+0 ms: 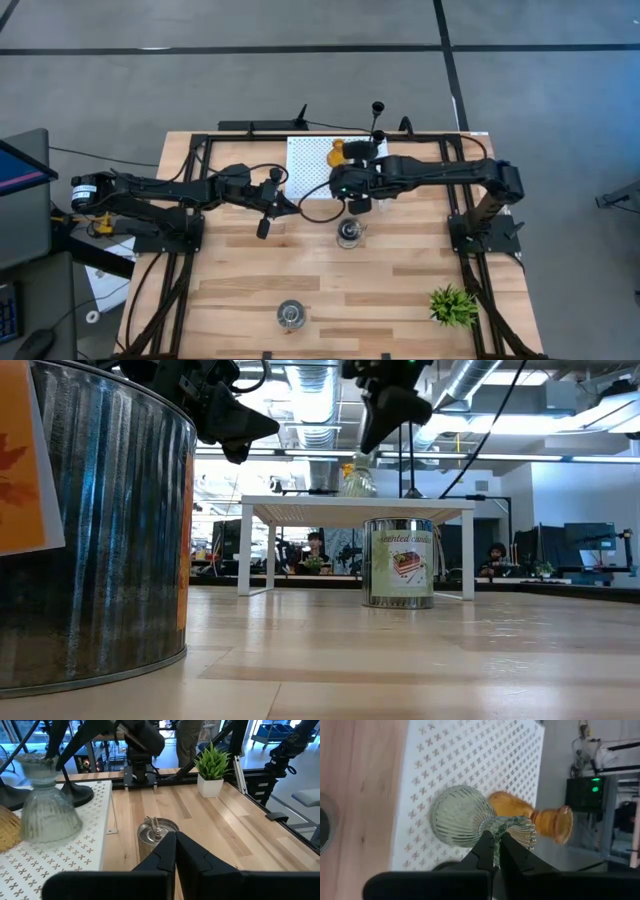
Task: Pick & Place candle stick holders
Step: Put the green glass candle holder on the shelf align with the other brown candle holder
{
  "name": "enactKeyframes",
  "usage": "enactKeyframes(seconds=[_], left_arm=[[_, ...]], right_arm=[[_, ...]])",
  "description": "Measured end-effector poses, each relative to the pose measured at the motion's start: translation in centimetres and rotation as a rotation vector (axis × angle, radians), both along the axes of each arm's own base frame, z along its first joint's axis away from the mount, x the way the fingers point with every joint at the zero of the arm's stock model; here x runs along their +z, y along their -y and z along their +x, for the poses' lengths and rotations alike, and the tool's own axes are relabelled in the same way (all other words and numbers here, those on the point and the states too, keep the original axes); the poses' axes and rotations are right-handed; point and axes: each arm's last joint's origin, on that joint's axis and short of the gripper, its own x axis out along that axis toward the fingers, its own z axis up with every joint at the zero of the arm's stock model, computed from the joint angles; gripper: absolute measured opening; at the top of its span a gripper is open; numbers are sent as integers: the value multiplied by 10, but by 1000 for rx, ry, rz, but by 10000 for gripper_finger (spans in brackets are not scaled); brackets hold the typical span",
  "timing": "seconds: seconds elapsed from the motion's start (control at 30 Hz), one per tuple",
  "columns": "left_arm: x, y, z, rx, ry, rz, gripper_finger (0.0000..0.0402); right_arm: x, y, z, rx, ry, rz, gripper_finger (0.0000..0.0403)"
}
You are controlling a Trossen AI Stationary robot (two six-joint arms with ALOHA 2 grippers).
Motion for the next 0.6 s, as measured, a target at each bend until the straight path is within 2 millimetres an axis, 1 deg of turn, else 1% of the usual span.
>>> enactKeyframes(seconds=[0.3, 0.6], left_arm=[[0, 0, 0, 0, 2, 0, 8], [0, 0, 0, 0, 2, 0, 8]], right_arm=[[0, 0, 0, 4, -2, 10, 3], [-2, -2, 2, 12, 6, 28, 61]])
